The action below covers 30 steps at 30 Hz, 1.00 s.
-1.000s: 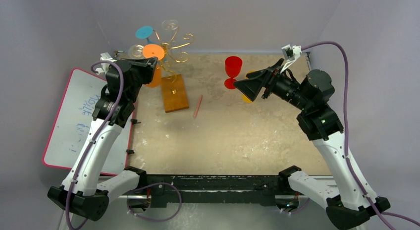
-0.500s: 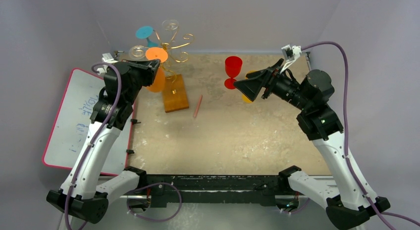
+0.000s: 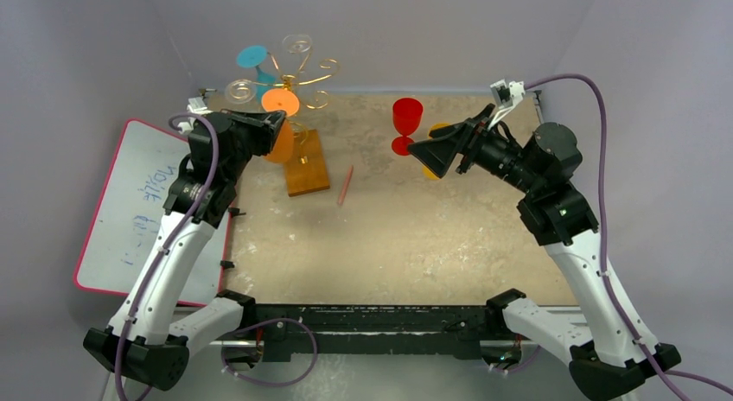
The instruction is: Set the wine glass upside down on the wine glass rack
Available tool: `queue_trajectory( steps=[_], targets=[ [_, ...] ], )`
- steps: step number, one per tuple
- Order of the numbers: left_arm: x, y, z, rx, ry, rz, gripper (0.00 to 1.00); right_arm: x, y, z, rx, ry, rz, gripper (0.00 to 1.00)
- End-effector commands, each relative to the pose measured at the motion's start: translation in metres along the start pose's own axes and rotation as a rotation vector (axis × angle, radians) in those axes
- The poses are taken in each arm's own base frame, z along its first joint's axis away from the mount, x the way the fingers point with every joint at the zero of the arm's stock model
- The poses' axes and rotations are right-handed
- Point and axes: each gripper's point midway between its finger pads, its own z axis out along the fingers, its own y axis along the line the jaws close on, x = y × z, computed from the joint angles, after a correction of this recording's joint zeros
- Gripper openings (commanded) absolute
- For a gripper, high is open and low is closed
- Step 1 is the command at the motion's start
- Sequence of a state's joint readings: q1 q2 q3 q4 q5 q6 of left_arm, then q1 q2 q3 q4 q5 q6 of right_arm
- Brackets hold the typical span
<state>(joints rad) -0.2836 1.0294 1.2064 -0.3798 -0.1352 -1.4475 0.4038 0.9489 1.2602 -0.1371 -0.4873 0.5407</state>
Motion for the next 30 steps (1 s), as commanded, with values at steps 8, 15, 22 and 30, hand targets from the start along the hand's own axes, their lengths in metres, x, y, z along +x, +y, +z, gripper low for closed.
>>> queue_trajectory(
  steps=[8,15,22,30],
  targets=[
    [0.001,-0.008,-0.002,0.047,0.011,-0.024,0.00,-0.012,0.007,-0.005,-0.012,-0.047,-0.033,1.00],
    [0.005,0.002,0.000,0.024,0.024,-0.019,0.03,-0.011,0.006,-0.004,-0.010,-0.046,-0.032,1.00],
    [0.007,0.007,0.000,0.010,0.034,-0.006,0.11,-0.007,0.001,-0.003,0.003,-0.039,-0.023,1.00],
    [0.006,0.003,-0.006,0.009,0.038,0.023,0.20,-0.005,-0.010,0.001,0.049,-0.032,-0.012,1.00]
  ],
)
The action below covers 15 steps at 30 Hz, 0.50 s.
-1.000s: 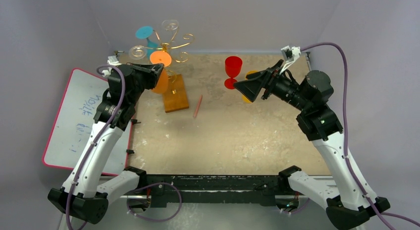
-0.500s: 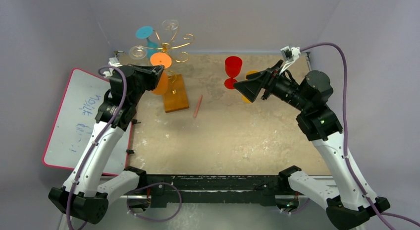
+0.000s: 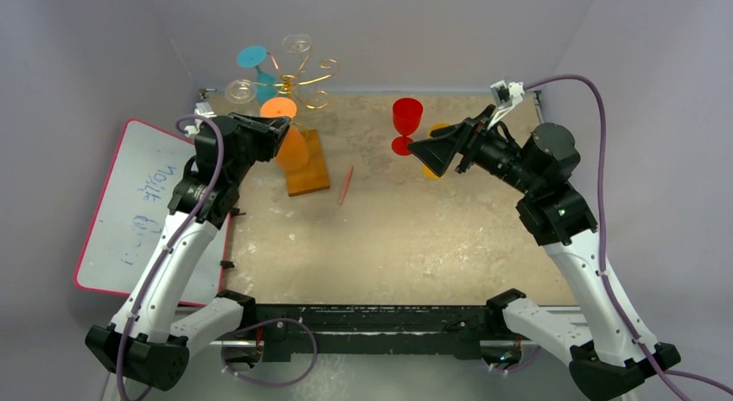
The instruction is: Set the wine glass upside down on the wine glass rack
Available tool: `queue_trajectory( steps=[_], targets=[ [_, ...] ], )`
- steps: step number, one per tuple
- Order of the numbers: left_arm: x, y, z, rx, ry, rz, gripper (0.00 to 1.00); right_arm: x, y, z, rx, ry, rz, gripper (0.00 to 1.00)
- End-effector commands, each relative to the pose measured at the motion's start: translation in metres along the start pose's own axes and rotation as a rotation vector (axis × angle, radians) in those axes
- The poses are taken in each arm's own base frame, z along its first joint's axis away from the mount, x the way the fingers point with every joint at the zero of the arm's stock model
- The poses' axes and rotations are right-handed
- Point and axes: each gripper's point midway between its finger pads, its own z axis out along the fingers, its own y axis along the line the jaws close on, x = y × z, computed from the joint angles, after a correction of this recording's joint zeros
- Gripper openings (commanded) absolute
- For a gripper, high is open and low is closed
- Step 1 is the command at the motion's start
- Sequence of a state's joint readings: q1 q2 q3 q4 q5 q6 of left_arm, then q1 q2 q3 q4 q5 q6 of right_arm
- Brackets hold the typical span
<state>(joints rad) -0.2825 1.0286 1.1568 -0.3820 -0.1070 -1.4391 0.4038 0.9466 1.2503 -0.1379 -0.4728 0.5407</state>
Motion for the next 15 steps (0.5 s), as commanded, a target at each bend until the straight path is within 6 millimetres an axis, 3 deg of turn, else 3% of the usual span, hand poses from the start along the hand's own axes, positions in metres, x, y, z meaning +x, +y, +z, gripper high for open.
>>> queue_trajectory(
  steps=[1,11,15],
  targets=[
    [-0.004,-0.020,-0.014,0.054,-0.001,0.019,0.23,-0.005,-0.010,0.002,0.052,-0.025,-0.012,1.00],
    [-0.029,-0.023,-0.041,0.030,-0.111,0.180,0.50,0.009,-0.074,0.014,0.314,0.028,-0.050,1.00],
    [-0.038,-0.023,-0.055,0.023,-0.144,0.332,0.59,0.016,-0.104,0.023,0.410,0.075,-0.112,0.99]
  ],
)
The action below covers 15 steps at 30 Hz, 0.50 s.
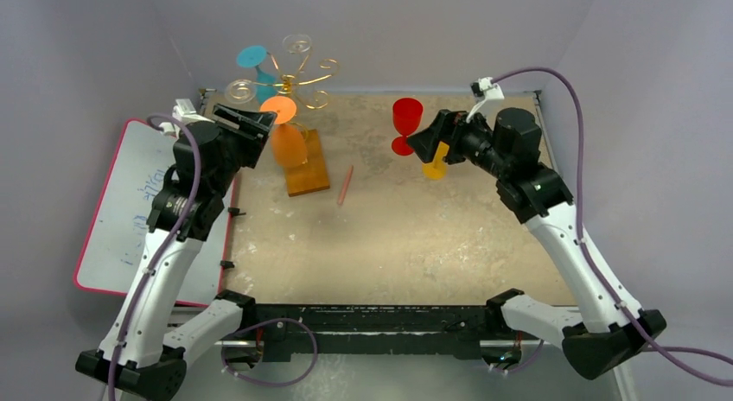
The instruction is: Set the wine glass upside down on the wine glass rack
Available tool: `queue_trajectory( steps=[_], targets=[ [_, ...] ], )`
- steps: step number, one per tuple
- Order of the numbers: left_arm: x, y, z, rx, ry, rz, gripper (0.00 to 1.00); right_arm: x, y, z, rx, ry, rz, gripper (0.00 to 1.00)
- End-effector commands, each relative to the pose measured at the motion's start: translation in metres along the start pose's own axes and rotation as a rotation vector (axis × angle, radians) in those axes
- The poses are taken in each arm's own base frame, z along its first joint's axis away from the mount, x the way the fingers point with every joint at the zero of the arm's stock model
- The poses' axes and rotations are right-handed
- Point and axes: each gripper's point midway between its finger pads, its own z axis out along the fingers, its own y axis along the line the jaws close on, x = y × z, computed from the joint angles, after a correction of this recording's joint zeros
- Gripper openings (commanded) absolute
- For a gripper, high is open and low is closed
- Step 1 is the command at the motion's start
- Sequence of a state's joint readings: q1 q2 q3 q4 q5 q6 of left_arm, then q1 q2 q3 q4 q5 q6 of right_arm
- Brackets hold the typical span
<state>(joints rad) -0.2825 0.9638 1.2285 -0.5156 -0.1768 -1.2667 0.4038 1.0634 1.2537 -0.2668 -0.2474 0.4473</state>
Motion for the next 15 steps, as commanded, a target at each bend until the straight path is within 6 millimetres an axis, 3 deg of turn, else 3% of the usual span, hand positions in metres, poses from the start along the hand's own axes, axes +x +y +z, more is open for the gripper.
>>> queue_trajectory(
  steps=[1,6,13,15],
  targets=[
    [-0.026,-0.015,-0.027,0.044,-0.086,0.195,0.61,-0.013,-0.030,0.016,0.136,-0.019,-0.114,0.98],
    [-0.021,-0.030,-0.050,0.175,-0.048,0.413,0.62,-0.001,-0.068,0.044,0.267,0.059,-0.208,0.87],
    [0.021,-0.042,-0.067,0.406,0.134,0.633,0.66,0.002,-0.114,0.072,0.424,0.110,-0.351,0.45],
    [0.034,-0.041,-0.068,0.454,0.187,0.661,0.68,0.002,-0.123,0.079,0.455,0.114,-0.387,0.38]
  ],
)
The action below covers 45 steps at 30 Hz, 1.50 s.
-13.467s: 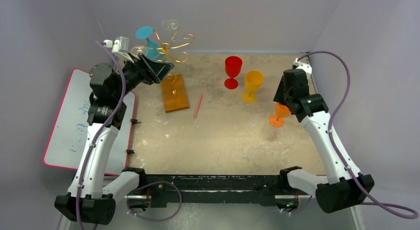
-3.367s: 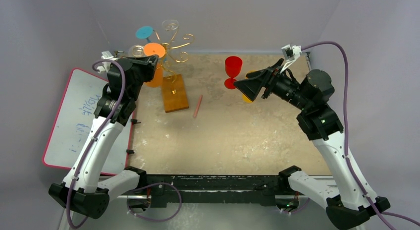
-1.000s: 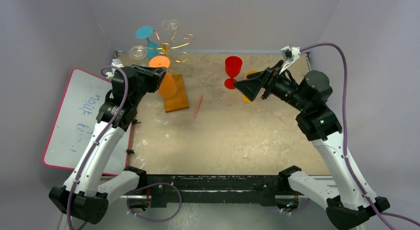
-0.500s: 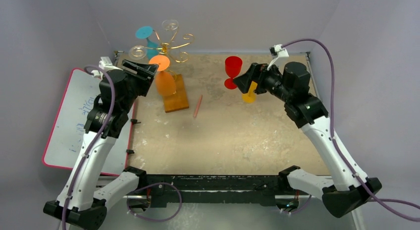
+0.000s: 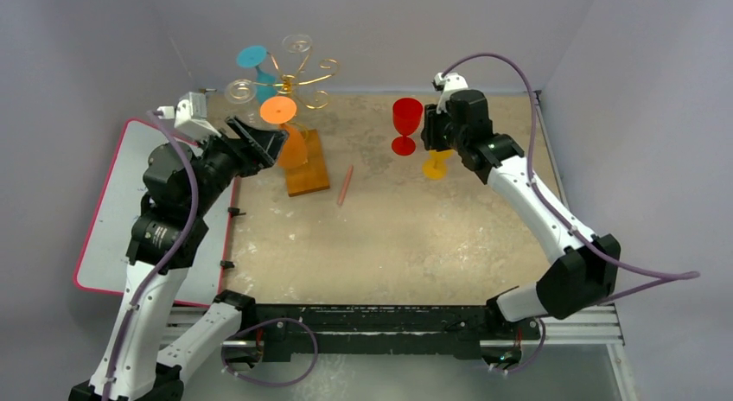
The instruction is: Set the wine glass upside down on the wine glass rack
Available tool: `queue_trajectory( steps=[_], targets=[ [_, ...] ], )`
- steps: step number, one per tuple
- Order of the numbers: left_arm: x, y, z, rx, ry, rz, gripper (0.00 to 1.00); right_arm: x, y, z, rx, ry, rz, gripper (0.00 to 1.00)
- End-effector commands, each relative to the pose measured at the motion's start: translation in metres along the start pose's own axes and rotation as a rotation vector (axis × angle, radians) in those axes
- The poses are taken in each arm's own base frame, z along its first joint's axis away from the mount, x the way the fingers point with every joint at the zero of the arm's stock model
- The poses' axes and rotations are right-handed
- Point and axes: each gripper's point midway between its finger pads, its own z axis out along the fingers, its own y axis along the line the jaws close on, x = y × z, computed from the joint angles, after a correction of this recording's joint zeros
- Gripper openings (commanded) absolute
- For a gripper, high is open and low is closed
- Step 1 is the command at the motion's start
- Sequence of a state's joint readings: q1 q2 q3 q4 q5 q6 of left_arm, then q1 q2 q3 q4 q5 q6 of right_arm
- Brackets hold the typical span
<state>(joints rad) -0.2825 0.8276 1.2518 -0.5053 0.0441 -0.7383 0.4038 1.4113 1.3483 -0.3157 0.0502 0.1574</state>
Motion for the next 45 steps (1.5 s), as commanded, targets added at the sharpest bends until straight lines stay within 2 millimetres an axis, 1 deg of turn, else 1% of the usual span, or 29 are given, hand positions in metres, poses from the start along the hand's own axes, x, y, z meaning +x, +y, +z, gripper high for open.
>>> queue_trajectory(
  steps=[1,3,5,8,13,16,20,22,26,30,34,39,42,44,45],
  targets=[
    [0.023,-0.027,-0.001,0.221,0.095,0.150,0.69,-0.032,-0.024,0.005,0.127,-0.086,-0.118,0.37],
    [0.030,-0.030,-0.001,0.258,0.121,0.156,0.70,-0.023,-0.034,0.020,0.176,-0.045,-0.153,0.37],
    [0.036,-0.030,-0.001,0.277,0.139,0.162,0.72,-0.016,-0.040,0.031,0.206,-0.004,-0.183,0.37],
    [0.040,-0.031,0.000,0.296,0.157,0.168,0.75,-0.007,-0.044,0.044,0.209,0.032,-0.209,0.38],
    [0.048,-0.041,0.002,0.365,0.190,0.135,0.86,0.004,-0.046,0.058,0.177,0.072,-0.209,0.37],
    [0.055,-0.039,0.006,0.365,0.218,0.121,0.90,0.011,-0.047,0.062,0.169,0.090,-0.209,0.34],
    [0.060,-0.036,0.011,0.357,0.235,0.102,0.92,0.022,-0.050,0.066,0.169,0.118,-0.214,0.28],
    [0.060,-0.038,0.011,0.371,0.234,0.106,0.92,0.025,-0.049,0.067,0.161,0.124,-0.218,0.24],
    [0.056,-0.041,0.008,0.390,0.219,0.131,0.92,0.029,-0.045,0.068,0.133,0.141,-0.225,0.21],
    [0.056,-0.033,0.010,0.350,0.210,0.166,0.92,0.033,-0.042,0.068,0.114,0.158,-0.223,0.12],
    [0.057,-0.029,0.010,0.338,0.213,0.196,0.92,0.036,-0.039,0.066,0.096,0.167,-0.220,0.07],
    [0.054,-0.033,0.008,0.359,0.200,0.218,0.92,0.044,-0.042,0.070,0.105,0.194,-0.226,0.07],
    [0.051,-0.036,0.007,0.377,0.188,0.236,0.92,0.046,-0.044,0.072,0.120,0.205,-0.226,0.18],
    [0.051,-0.036,0.007,0.381,0.182,0.255,0.92,0.046,-0.045,0.073,0.120,0.212,-0.227,0.18],
    [0.051,-0.035,0.006,0.384,0.181,0.268,0.92,0.046,-0.044,0.073,0.118,0.213,-0.227,0.16]
  ],
)
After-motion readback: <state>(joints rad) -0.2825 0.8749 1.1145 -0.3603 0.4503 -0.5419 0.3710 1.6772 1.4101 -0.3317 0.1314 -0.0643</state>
